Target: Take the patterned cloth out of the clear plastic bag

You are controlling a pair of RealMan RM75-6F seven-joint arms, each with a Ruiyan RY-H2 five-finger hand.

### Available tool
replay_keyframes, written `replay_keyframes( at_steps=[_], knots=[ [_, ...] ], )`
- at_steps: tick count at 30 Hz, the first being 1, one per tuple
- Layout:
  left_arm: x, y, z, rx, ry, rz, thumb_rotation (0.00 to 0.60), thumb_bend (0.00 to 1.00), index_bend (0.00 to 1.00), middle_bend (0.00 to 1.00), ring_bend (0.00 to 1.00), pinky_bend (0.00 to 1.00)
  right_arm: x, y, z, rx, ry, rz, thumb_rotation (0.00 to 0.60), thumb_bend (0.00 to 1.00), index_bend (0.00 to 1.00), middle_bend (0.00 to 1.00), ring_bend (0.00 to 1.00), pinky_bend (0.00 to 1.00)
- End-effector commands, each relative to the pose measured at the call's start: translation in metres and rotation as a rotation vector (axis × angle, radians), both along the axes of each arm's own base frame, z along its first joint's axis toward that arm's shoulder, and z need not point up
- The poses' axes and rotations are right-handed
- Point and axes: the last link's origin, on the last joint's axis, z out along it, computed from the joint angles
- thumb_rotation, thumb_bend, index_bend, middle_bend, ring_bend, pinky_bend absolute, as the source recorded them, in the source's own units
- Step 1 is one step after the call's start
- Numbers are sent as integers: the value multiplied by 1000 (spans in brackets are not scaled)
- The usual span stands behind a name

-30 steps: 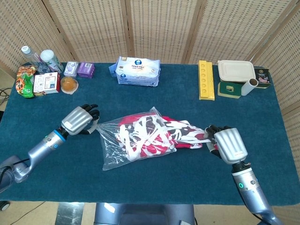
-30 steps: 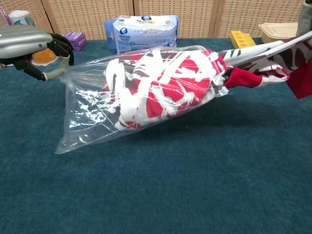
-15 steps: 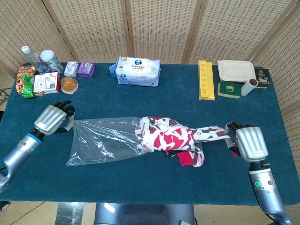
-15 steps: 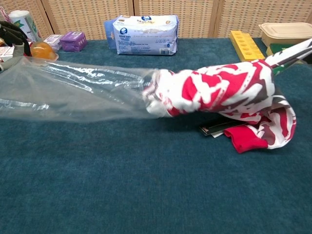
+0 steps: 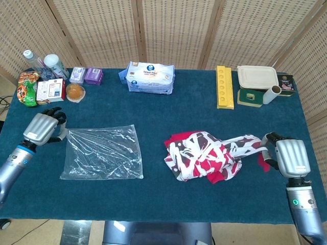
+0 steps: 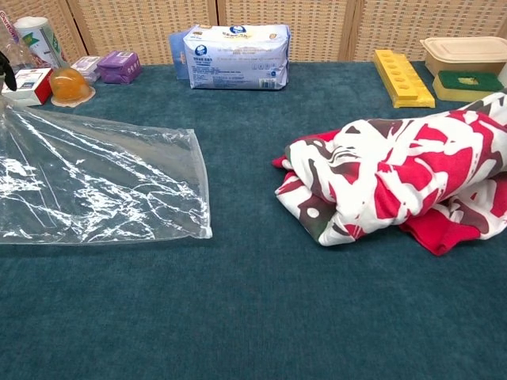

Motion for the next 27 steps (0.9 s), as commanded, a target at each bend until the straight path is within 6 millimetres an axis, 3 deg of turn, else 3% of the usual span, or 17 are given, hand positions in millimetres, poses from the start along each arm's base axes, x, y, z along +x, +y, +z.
replay_keyframes(
  at_steps=[1,2,3,7,8,9,16,20,23,27],
  knots=[
    [3,-1,-5,-23,5,39,600,114,168,200,59,169,-4,1,-3,27,14,-1,600,550,499,414,575,621],
    [5,-1,-5,-24,3,51,594,83,68,161,25,134,-5,1,-3,32,22,-1,600,518,443,376,535,595],
    [7,-2,-4,-26,-1,66,568,71,30,148,13,121,-6,1,-2,37,24,0,600,490,409,354,508,571],
    [13,-8,5,-34,-25,146,89,31,0,129,0,95,-9,3,1,40,32,5,573,269,293,271,360,401],
    [14,-10,8,-32,-38,160,26,28,0,127,0,93,-10,4,2,40,35,6,554,231,274,258,336,370],
    [15,-13,10,-26,-53,174,6,28,0,126,0,93,-11,5,3,44,37,6,540,218,265,252,325,355],
    [12,-28,24,29,-99,199,3,33,0,126,0,93,-17,10,10,57,72,-12,523,193,221,216,276,295],
    [3,-39,30,54,-98,225,255,56,0,126,0,93,-22,15,14,78,90,-28,531,180,204,198,261,274],
    [-6,-48,35,58,-57,250,248,46,0,126,0,93,-25,20,16,86,109,-37,531,158,203,191,256,268],
    [-16,-65,47,102,-120,303,193,36,0,126,0,93,-28,27,19,68,109,-42,532,145,202,191,256,268]
  ],
)
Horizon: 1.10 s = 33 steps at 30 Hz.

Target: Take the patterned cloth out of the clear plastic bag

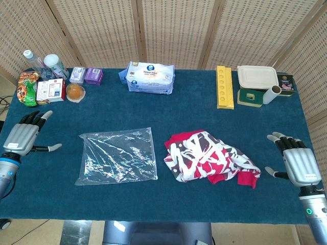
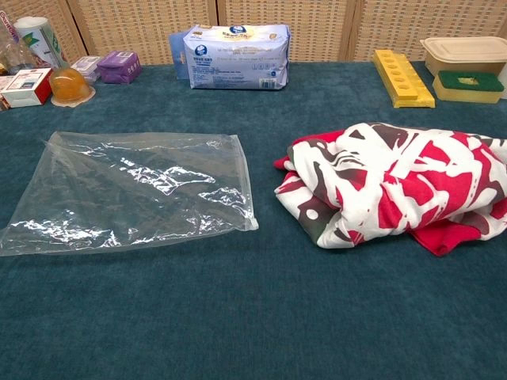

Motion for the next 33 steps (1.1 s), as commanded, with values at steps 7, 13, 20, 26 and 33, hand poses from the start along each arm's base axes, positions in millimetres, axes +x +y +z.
replay_keyframes(
  at_steps=[7,13,20,26,33],
  knots=[
    [-10,-58,20,131,-108,56,204,62,11,126,0,93,-4,14,5,-64,-19,-27,535,146,202,204,262,269],
    [-8,-105,22,201,-195,70,319,75,81,126,9,96,-8,22,1,-75,-19,-49,527,155,214,214,268,269],
    [0,-152,23,235,-234,55,326,82,146,126,27,102,-10,36,-3,-85,-35,-30,535,161,282,261,287,278],
    [11,-162,20,259,-241,25,326,93,164,126,30,102,-14,46,-6,-62,-51,-27,533,162,295,274,293,290],
    [16,-161,19,257,-238,21,331,99,180,126,32,102,-22,48,-4,-66,-73,-56,530,162,316,274,295,290]
  ],
)
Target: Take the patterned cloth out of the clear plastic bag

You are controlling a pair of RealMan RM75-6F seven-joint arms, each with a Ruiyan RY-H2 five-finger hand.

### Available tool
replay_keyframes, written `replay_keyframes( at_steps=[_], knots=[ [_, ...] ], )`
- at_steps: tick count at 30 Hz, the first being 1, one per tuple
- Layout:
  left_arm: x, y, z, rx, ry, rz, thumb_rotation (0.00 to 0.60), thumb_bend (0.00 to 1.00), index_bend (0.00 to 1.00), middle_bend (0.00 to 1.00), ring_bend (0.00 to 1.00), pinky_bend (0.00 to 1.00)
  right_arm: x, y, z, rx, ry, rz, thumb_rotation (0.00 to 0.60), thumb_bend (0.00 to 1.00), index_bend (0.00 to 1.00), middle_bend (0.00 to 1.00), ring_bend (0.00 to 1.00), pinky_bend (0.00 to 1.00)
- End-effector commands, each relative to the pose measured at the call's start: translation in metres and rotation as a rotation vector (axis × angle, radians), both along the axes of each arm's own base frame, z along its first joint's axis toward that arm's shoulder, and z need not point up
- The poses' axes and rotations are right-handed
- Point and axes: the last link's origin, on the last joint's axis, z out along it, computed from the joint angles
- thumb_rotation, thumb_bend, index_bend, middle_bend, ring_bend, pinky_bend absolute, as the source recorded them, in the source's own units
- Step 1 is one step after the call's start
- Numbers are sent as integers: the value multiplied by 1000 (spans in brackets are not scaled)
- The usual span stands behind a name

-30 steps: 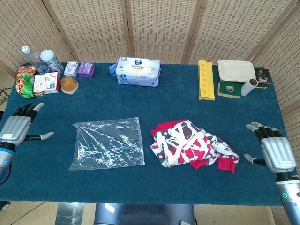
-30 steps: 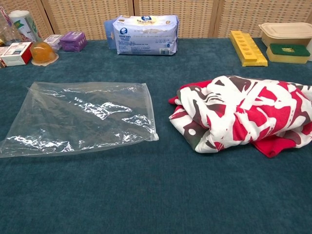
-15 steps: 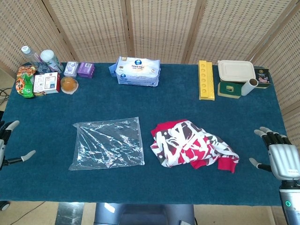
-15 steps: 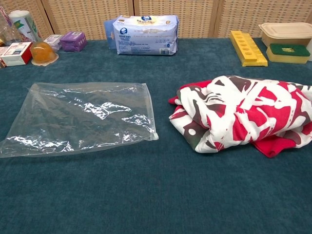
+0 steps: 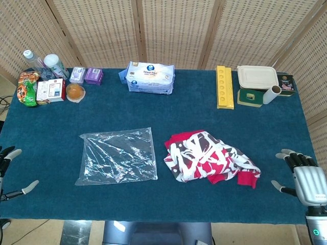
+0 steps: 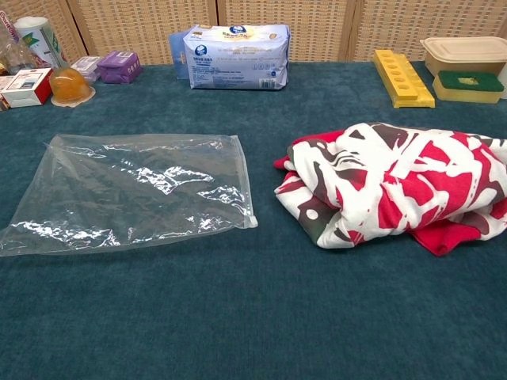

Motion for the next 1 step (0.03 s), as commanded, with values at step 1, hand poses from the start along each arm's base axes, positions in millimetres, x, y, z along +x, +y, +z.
replay_keyframes(
  at_steps=[1],
  knots=[
    [1,1,0,-1,5,4,326,99,180,126,33,102,-3,0,1,-5,-9,-11,532,162,317,274,295,290]
  ],
)
